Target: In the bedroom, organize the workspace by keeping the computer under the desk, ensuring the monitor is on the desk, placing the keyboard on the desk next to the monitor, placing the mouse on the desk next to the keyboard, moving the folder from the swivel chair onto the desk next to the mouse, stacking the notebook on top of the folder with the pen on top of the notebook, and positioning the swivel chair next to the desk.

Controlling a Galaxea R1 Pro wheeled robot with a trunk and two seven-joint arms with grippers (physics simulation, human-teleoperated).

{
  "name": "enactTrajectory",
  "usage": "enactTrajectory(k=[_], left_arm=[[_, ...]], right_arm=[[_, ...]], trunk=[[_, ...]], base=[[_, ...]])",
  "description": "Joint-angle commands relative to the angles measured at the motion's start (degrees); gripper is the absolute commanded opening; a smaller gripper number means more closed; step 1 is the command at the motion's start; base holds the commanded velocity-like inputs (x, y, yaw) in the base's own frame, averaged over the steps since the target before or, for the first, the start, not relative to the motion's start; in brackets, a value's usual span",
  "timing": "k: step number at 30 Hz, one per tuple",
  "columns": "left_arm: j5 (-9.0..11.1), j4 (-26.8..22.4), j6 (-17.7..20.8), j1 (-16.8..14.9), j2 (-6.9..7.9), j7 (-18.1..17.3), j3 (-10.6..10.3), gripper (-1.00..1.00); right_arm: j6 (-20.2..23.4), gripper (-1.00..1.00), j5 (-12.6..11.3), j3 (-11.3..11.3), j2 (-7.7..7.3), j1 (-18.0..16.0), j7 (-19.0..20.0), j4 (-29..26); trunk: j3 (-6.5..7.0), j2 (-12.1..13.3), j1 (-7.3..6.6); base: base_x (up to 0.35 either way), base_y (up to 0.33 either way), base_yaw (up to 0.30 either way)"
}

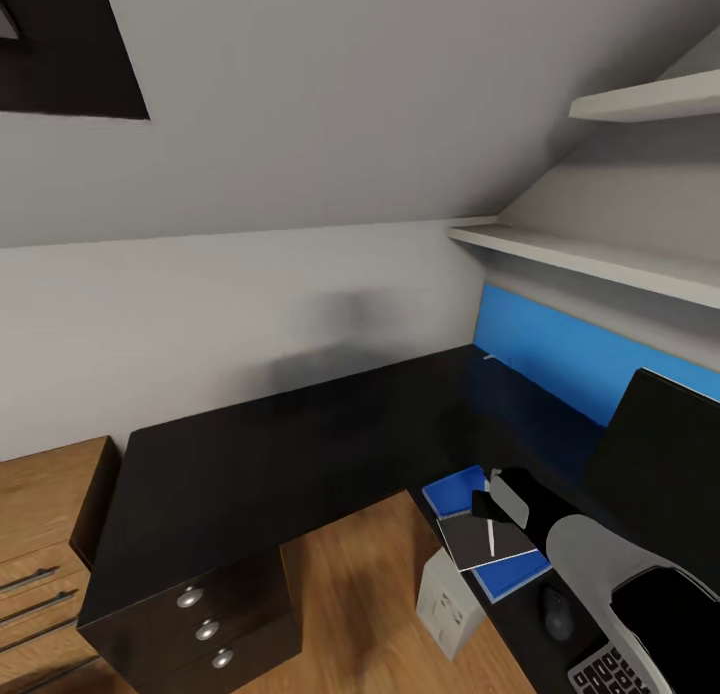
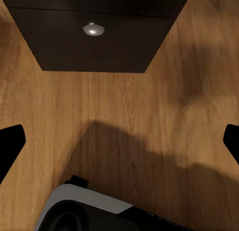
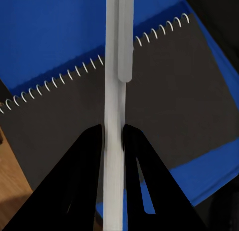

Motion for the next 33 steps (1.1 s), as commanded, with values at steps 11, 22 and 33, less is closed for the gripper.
enactTrajectory(k=[11,22,33], left_arm=[[0.4,-0.1,0.0,0.0,-0.04,-0.2,0.1,1.0],[0.4,-0.1,0.0,0.0,-0.01,-0.2,0.1,1.0],[0.4,-0.1,0.0,0.0,0.01,-0.2,0.1,1.0]], right_arm=[[0.2,-1.0,-0.7,0.4,-0.05,0.0,-0.5,-0.1],[0.2,-1.0,-0.7,0.4,-0.05,0.0,-0.5,-0.1],[0.3,-1.0,-0.7,0.4,0.01,0.0,-0.5,-0.1]], trunk=[[-2.08,-4.5,2.45],[-4.06,-8.9,4.87],[-6.03,-13.4,7.28]], base=[[0.0,0.0,0.0],[0.0,0.0,0.0],[0.0,0.0,0.0]])
